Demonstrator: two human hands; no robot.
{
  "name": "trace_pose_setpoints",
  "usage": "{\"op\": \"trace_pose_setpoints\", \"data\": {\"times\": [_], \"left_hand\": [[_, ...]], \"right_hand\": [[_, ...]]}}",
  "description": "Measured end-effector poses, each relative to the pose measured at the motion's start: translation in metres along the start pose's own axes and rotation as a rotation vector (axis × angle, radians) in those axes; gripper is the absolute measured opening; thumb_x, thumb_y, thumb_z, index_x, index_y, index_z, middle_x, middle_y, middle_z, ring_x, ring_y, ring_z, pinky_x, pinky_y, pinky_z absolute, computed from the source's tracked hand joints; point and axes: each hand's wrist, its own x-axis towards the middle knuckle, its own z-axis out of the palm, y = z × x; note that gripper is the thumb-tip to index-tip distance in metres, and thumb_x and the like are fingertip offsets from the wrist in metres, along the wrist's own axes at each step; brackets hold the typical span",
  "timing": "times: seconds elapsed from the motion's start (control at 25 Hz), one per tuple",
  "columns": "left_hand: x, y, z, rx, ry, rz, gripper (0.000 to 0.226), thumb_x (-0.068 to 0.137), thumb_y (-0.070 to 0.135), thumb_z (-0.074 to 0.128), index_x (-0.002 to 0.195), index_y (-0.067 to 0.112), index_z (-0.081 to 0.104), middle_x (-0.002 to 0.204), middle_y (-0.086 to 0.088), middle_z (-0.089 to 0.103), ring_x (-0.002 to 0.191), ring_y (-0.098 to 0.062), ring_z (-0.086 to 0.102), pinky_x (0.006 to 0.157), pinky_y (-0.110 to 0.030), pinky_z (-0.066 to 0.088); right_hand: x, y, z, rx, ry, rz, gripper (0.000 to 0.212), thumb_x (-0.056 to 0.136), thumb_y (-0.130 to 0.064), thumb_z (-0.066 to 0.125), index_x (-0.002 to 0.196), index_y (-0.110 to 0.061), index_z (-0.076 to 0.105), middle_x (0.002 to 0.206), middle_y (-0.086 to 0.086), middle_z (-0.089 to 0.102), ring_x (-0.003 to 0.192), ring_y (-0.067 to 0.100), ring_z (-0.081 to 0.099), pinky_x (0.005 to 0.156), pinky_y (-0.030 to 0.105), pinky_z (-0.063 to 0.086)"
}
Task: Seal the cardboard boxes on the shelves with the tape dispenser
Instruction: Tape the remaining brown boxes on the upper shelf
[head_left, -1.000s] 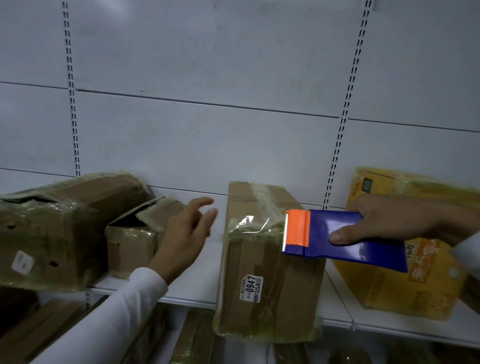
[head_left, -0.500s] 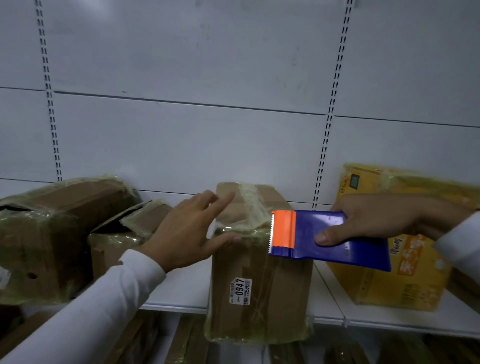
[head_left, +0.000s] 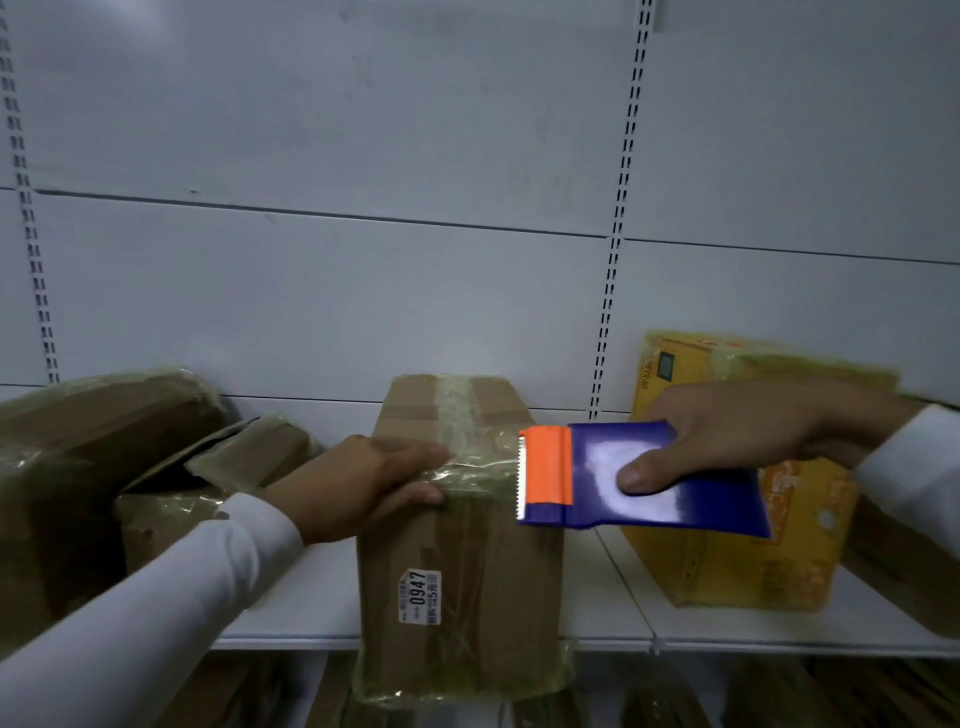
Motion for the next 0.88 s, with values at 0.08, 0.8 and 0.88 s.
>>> {"op": "trace_pose_setpoints", "data": {"times": [0.08,0.8,0.88], "left_hand": [[-0.009,-0.010,-0.004,-0.007,-0.002,0.003,0.057,0.093,0.056,0.037,0.133,0.019,0.054,0.128,0.000,0.062,0.112,-0.019,0.062,0.094,-0.030,0.049],[0.041,0.032,0.020,0.231,0.034,0.044,0.063,0.091,0.068,0.015,0.126,0.031,0.052,0.115,0.005,0.067,0.096,-0.021,0.067,0.076,-0.033,0.054],[0.038,0.030,0.020,0.209,0.030,0.069,0.061,0.092,0.067,0.016,0.126,0.032,0.052,0.118,0.005,0.067,0.099,-0.021,0.066,0.078,-0.034,0.054]], "right_hand": [[-0.013,0.013,-0.009,0.026,0.023,0.015,0.056,0.075,-0.066,0.071,0.081,-0.011,0.067,0.070,0.006,0.071,0.058,0.013,0.065,0.053,0.019,0.044],[0.008,0.071,0.022,0.167,0.017,-0.043,0.045,0.077,-0.054,0.067,0.095,-0.013,0.067,0.086,0.003,0.075,0.075,0.018,0.071,0.065,0.024,0.052],[-0.009,0.074,0.014,0.126,0.019,0.001,0.057,0.075,-0.060,0.070,0.093,-0.005,0.067,0.082,0.008,0.074,0.070,0.022,0.067,0.063,0.027,0.049]]}}
